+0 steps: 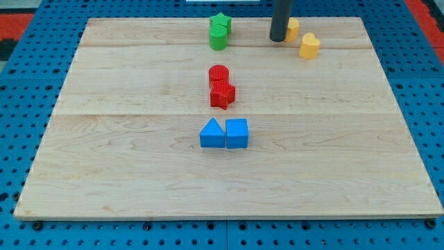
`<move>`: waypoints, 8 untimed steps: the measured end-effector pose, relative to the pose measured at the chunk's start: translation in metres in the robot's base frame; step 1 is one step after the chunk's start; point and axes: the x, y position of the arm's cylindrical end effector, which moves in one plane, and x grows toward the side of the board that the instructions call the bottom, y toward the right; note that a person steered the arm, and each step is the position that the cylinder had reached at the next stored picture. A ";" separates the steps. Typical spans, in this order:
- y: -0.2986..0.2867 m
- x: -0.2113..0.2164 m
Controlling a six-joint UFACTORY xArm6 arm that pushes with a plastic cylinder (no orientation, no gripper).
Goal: Place the green star to the bottom left of the red star
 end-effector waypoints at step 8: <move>-0.097 0.000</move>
